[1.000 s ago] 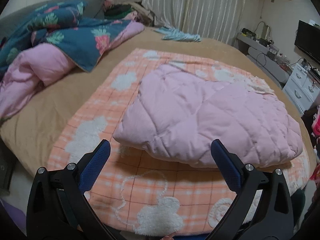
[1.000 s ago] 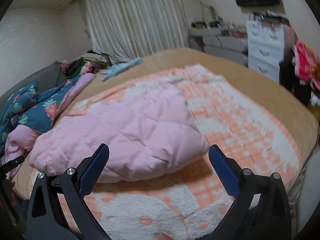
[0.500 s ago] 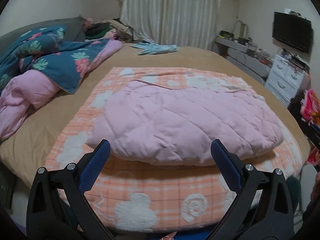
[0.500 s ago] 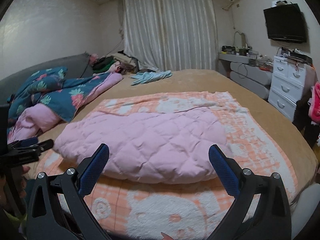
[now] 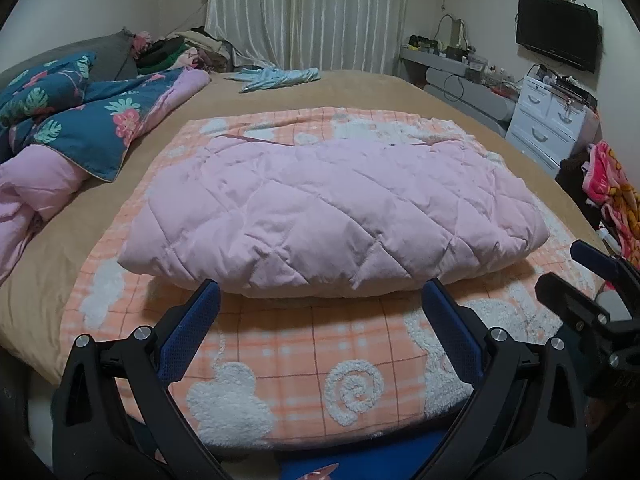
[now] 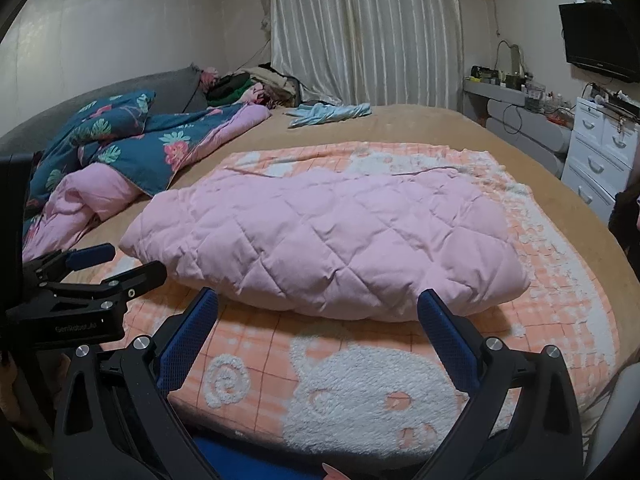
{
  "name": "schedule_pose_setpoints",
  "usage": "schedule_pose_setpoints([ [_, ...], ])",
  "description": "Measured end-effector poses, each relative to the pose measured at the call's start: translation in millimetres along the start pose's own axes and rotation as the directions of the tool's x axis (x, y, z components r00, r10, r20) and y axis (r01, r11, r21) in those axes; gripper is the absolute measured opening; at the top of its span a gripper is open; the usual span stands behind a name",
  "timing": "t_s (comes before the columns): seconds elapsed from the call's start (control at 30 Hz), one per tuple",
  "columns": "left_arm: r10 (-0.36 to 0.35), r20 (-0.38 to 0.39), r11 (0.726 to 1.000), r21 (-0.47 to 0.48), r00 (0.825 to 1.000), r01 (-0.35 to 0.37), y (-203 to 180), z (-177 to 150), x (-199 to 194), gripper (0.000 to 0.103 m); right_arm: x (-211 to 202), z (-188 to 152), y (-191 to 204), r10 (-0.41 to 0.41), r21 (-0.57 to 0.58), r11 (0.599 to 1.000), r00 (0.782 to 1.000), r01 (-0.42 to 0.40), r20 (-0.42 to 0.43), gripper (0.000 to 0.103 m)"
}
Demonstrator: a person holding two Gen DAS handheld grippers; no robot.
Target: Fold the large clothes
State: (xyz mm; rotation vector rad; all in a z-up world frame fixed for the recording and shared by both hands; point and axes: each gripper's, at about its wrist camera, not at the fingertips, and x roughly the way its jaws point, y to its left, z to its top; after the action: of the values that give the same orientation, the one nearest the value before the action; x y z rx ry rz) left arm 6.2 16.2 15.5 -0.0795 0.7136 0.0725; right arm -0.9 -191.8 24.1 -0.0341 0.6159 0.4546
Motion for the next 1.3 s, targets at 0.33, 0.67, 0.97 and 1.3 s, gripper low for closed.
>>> schedule_pose_setpoints([
  [0.33, 0.003, -0.009, 1.000, -0.012, 1.000, -0.003, 5.3, 1.5, 3.3, 0.094, 3.9, -1.3, -4.4, -0.007, 0.017, 1.000, 1.000, 0.007, -0.004, 0.099],
  [0.67, 0.003, -0.004, 1.000, -0.015, 1.000, -0.003, 5.5, 1.2, 3.8, 0.094, 3.6, -1.4, -7.7, -0.008, 0.018, 1.000, 1.000, 0.008, -0.005, 0.099],
  [0.97, 0.014, -0.003, 1.000, -0.016, 1.000, -0.014, 4.7, 0.6, 4.0, 0.094, 3.9, -1.6, -8.0, -0.009, 0.021, 1.000, 1.000, 0.009, -0.007, 0.099],
  [1.3, 0.010, -0.003, 1.000, -0.018, 1.000, -0.010, 5.3, 0.5, 4.1, 0.094, 3.6, -1.3, -7.5, -0.010, 0.020, 1.000, 1.000, 0.010, -0.005, 0.099],
])
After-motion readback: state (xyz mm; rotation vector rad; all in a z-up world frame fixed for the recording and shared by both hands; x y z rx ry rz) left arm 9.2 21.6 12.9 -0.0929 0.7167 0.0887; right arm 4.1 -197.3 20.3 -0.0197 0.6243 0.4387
